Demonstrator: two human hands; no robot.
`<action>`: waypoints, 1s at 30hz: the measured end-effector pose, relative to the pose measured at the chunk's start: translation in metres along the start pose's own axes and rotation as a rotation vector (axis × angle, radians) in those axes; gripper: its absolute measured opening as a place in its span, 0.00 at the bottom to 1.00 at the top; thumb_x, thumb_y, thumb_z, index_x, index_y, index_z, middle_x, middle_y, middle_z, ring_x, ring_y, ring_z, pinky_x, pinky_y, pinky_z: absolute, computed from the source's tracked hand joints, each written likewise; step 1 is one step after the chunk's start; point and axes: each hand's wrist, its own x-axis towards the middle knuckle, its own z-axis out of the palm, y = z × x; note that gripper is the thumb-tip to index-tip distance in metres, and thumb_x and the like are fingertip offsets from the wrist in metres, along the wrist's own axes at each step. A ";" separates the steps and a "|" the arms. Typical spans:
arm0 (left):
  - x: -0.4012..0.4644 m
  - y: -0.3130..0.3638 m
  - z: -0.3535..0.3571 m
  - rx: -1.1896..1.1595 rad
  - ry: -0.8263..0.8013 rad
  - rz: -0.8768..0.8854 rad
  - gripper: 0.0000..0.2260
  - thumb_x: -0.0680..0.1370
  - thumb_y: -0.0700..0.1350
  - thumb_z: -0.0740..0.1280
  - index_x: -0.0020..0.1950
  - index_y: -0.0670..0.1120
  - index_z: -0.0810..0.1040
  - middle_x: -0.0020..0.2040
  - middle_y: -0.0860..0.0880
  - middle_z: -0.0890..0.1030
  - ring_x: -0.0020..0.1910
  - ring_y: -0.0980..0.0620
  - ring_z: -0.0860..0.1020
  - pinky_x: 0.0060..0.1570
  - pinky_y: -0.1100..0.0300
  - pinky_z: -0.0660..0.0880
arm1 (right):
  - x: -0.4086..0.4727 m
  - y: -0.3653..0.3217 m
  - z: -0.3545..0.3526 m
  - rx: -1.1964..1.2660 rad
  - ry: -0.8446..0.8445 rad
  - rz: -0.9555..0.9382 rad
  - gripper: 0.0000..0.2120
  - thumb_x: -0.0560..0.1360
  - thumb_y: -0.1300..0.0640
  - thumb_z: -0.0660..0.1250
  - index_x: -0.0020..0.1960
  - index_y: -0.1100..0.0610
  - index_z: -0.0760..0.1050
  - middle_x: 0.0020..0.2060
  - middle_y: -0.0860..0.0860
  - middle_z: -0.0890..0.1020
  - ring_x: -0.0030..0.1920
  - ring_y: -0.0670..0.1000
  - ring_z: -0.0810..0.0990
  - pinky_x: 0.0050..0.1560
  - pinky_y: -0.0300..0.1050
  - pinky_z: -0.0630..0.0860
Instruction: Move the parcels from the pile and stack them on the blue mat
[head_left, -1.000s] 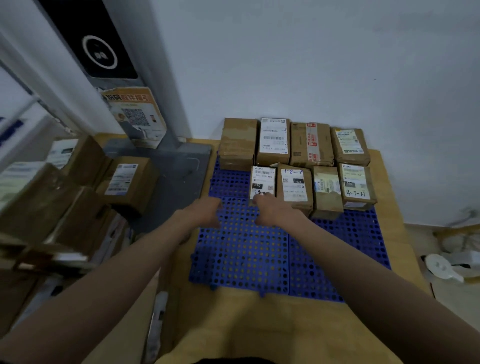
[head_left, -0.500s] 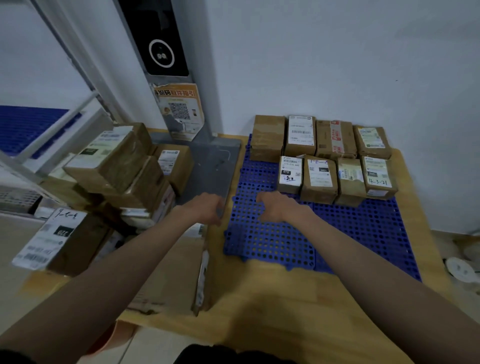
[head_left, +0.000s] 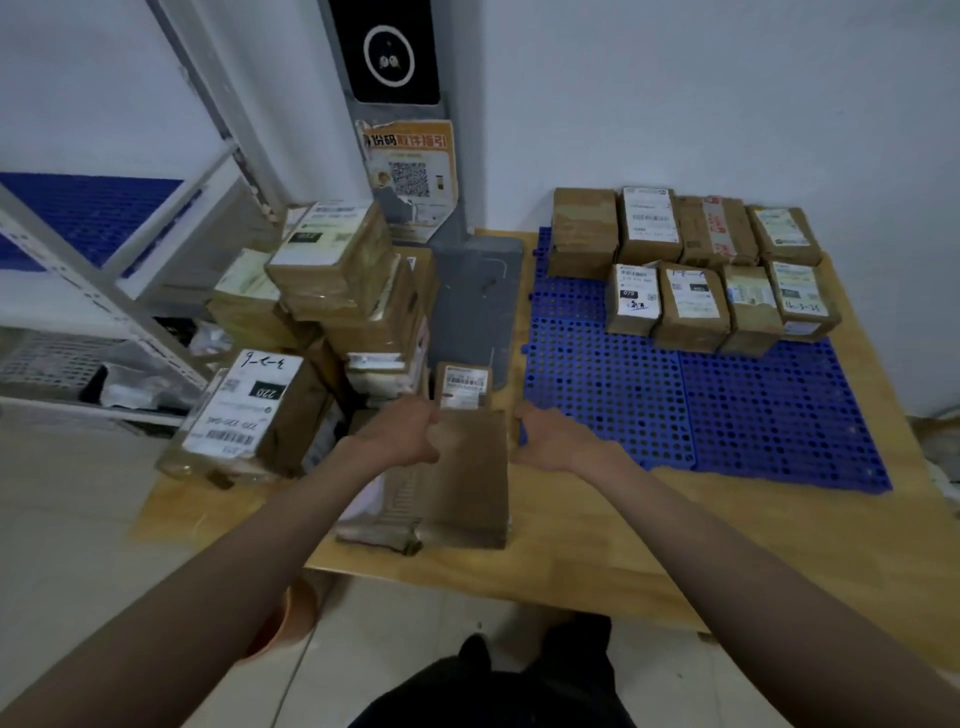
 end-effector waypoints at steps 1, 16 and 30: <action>-0.005 -0.007 0.002 0.006 -0.002 0.008 0.18 0.71 0.46 0.75 0.58 0.46 0.75 0.55 0.49 0.73 0.51 0.50 0.75 0.40 0.59 0.69 | -0.001 -0.006 0.007 0.011 0.006 0.011 0.27 0.76 0.49 0.66 0.70 0.59 0.63 0.60 0.58 0.76 0.57 0.59 0.77 0.56 0.53 0.76; -0.029 -0.030 0.041 -0.084 -0.038 0.050 0.11 0.73 0.49 0.70 0.48 0.51 0.69 0.45 0.50 0.74 0.37 0.53 0.70 0.31 0.59 0.65 | -0.019 -0.034 0.056 0.146 -0.039 0.063 0.27 0.78 0.52 0.62 0.75 0.58 0.62 0.73 0.53 0.61 0.49 0.55 0.76 0.43 0.51 0.81; -0.025 -0.026 0.049 -0.179 -0.030 0.029 0.24 0.71 0.48 0.71 0.66 0.46 0.72 0.60 0.46 0.78 0.54 0.46 0.77 0.51 0.49 0.78 | -0.018 -0.028 0.062 0.335 -0.073 0.168 0.29 0.76 0.61 0.62 0.74 0.62 0.57 0.59 0.59 0.75 0.53 0.57 0.80 0.49 0.55 0.82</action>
